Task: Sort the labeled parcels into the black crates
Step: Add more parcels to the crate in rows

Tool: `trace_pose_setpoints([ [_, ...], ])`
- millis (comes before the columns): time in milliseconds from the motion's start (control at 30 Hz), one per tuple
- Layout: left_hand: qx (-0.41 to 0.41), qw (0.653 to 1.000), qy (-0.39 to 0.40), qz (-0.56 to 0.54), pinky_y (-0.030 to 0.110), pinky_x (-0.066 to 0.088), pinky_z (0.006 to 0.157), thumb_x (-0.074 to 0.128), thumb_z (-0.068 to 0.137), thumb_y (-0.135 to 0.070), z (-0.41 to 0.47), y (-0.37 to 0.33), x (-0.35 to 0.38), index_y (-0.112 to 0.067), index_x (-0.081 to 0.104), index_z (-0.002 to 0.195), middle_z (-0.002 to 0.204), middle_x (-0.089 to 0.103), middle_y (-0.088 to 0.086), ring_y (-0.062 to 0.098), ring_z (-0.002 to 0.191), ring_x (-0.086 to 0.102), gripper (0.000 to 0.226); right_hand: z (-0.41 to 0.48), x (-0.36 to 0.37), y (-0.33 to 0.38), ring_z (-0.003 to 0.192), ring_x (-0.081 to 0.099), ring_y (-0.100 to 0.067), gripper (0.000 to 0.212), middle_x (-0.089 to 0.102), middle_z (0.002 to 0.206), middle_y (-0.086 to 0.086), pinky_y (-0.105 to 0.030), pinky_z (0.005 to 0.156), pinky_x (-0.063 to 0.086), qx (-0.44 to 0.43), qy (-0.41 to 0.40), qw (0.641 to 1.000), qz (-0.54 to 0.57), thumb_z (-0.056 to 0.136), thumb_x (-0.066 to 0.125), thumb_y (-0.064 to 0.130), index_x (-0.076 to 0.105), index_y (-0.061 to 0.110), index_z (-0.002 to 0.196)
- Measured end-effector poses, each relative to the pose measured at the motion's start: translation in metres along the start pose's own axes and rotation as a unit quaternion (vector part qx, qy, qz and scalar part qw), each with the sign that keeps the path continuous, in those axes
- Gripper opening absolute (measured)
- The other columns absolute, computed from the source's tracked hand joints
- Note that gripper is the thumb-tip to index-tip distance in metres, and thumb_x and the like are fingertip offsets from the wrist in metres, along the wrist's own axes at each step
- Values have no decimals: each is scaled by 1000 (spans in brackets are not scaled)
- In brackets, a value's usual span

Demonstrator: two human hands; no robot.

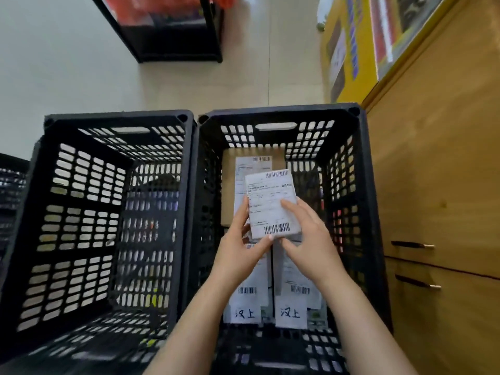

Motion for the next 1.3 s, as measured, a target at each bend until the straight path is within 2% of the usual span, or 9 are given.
trace_pose_setpoints([
  [167, -17, 1000, -10, -21, 14, 51, 77, 71, 87, -25, 15, 22, 3, -46, 13, 151, 131, 47, -35, -8, 123, 47, 89, 24, 17, -15, 143, 23, -9, 68, 26, 156, 11, -36, 113, 33, -4, 27, 999, -18, 85, 67, 12, 42, 35, 144],
  [300, -41, 999, 0, -6, 7, 46, 73, 67, 91, -24, 20, 29, 5, -47, 19, 147, 122, 45, -42, -14, 119, 46, 77, 30, 19, -20, 143, 22, -11, 66, 21, 159, 8, -20, 103, 26, 15, 30, 997, -63, 87, 64, 7, 42, 34, 143],
  [400, -52, 998, 10, 43, 8, 39, 80, 64, 92, -33, 22, 27, 6, -38, 19, 152, 139, 46, -23, -4, 126, 44, 76, 30, 17, -20, 143, 22, -14, 65, 17, 160, 6, -20, 98, 29, 28, 21, 996, -81, 88, 64, 7, 42, 35, 143],
  [600, 47, 966, -24, 251, 29, 15, 114, 61, 93, -32, 43, -5, -13, -31, 13, 154, 162, 0, -9, 9, 147, 8, 78, 14, 21, -19, 143, 8, -12, 76, -2, 161, 9, -33, 104, 35, 70, -1, 992, -103, 84, 70, 27, 30, 39, 147],
  [733, 82, 941, 18, 328, 42, 10, 121, 62, 91, -32, 72, -14, -16, -28, 13, 154, 163, 1, -3, 15, 149, 4, 80, 9, 31, -21, 144, 12, -21, 93, -9, 160, 9, -39, 106, 36, 102, -10, 990, -95, 77, 76, 48, 19, 46, 149],
  [833, 82, 935, 33, 344, 45, 13, 121, 63, 91, -35, 83, -13, -15, -27, 17, 154, 162, 13, -3, 16, 148, 11, 78, 13, 32, -19, 142, 20, -22, 92, -13, 160, 8, -35, 99, 41, 101, -26, 990, -99, 78, 76, 46, 18, 45, 150],
  [967, 71, 942, -16, 328, 41, 34, 112, 65, 88, -35, 79, -10, -23, -24, 24, 151, 148, 35, -3, 15, 134, 36, 76, 15, 26, -19, 143, 22, -15, 91, -16, 160, 9, -26, 93, 41, 90, -41, 992, -77, 81, 75, 30, 19, 40, 151],
  [1100, 40, 945, -27, 323, 36, 35, 107, 65, 88, -41, 68, 0, -24, -23, 15, 154, 147, 34, 0, 17, 135, 35, 84, 13, 18, -22, 136, 26, -8, 77, -6, 161, 10, -6, 76, 36, 111, -49, 992, -43, 90, 62, 13, 22, 36, 151],
  [1300, 55, 959, -12, 279, 18, 25, 97, 63, 91, -36, 58, -1, -9, -26, 9, 155, 160, 17, -7, 8, 143, 21, 84, 18, 22, -23, 126, 37, -3, 72, 17, 158, 8, -16, 86, 34, 98, -30, 995, -4, 93, 55, 12, 21, 36, 152],
])
Point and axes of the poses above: each hand's wrist, its own z-axis towards the middle knuckle, its own x-axis out of the palm, y = z × x, the point moved 7 cm from there along z, towards the middle knuckle
